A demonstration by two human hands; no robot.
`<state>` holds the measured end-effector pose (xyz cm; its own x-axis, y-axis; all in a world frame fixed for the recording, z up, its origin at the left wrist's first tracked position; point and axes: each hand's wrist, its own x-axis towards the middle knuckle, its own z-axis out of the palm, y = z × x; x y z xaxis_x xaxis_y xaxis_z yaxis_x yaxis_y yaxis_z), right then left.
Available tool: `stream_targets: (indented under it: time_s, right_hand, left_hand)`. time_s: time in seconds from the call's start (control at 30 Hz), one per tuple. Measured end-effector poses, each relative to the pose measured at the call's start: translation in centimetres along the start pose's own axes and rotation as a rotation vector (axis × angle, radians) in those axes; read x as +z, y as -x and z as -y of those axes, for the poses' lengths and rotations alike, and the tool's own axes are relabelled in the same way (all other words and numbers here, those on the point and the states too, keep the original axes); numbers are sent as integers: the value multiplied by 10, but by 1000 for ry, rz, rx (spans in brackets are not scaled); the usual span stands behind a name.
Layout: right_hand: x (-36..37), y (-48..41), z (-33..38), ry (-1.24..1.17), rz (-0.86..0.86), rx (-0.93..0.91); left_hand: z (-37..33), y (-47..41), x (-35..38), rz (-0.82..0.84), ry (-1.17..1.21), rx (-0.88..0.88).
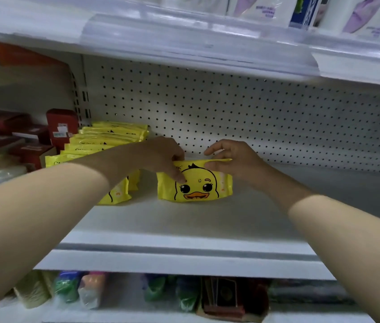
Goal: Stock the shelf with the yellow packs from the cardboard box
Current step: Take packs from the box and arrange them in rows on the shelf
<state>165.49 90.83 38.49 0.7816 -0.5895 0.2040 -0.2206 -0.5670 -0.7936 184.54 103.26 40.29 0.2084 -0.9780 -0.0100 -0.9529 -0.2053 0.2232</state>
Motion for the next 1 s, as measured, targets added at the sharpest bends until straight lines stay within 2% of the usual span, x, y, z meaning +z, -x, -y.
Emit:
stream_targets:
  time_s: [0.1,0.17,0.33,0.6,0.77,1.0]
  right_hand:
    - [-1,-19,-10,110,108,33]
    - [0,-33,-18,225,120,27]
    - [4,-71,-27,292,44,-23]
    - [30,-135,-48,357,-89,-127]
    - [35,-158,-51,406,-128,-161]
    - [42,-172,-60,470,-195,-206]
  left_hand:
    - [8,-18,-4,-20,-61,-13]
    - [14,-29,-5,-21,-76,-32]
    - [29,-57,-9,-50,-164,-68]
    - [62,-94,-13,-129,-433,-220]
    - [74,-112,-14,-194,-386,-315]
    - [72,-120,-13,-262,-414,-356]
